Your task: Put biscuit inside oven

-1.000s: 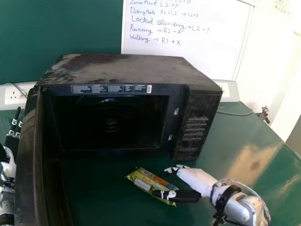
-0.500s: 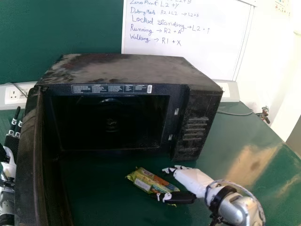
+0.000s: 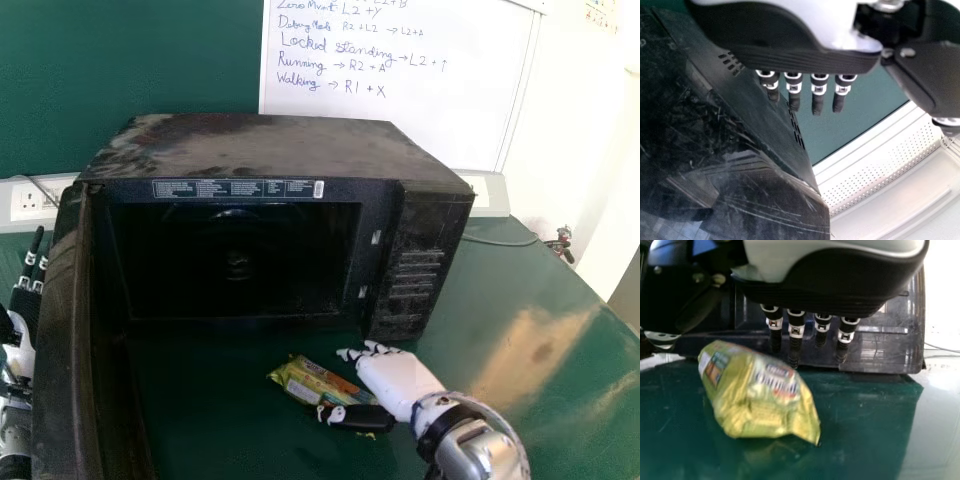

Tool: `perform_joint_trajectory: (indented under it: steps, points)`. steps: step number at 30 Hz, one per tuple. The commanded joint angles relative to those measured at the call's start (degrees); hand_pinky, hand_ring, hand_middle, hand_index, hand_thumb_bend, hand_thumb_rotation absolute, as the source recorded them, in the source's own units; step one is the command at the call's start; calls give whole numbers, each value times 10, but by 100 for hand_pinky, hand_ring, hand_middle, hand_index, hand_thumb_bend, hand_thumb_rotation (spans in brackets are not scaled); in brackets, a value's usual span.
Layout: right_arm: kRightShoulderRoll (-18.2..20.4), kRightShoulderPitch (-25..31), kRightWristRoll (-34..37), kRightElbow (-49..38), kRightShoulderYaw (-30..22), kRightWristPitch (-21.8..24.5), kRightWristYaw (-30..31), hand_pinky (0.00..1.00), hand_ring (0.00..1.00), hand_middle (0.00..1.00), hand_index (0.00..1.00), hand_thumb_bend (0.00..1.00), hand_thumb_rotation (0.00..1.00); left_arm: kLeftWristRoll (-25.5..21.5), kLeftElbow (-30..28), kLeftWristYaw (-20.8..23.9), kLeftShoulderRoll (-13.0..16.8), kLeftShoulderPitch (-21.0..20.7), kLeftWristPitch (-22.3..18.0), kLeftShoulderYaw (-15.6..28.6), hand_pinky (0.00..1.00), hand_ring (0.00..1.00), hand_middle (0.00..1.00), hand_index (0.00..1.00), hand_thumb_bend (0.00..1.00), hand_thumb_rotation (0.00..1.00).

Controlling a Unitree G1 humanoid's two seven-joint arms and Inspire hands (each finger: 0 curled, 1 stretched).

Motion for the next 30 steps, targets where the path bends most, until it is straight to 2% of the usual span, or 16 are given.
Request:
perform_joint_trajectory:
  steps: [1, 12, 21, 30]
  points:
    - [7, 2, -10, -8, 4, 2, -5, 90, 84, 86, 93, 97, 18, -1, 20, 5, -27, 26, 6, -1, 0, 13, 39, 87, 13, 64]
    - [13, 0, -47, -8, 14, 14, 26, 94, 85, 87, 93, 98, 13, -1, 20, 3, -29, 26, 5, -1, 0, 13, 40, 88, 13, 72]
    - [8, -6, -99, -12, 23, 20, 70, 94, 86, 87, 91, 98, 16, -5, 29, -5, -26, 23, 9, 2, 0, 15, 41, 88, 13, 67]
    - [11, -4, -133, -18, 23, 21, 95, 92, 85, 85, 89, 100, 16, 0, 22, -4, -27, 26, 5, -1, 0, 14, 41, 89, 12, 70]
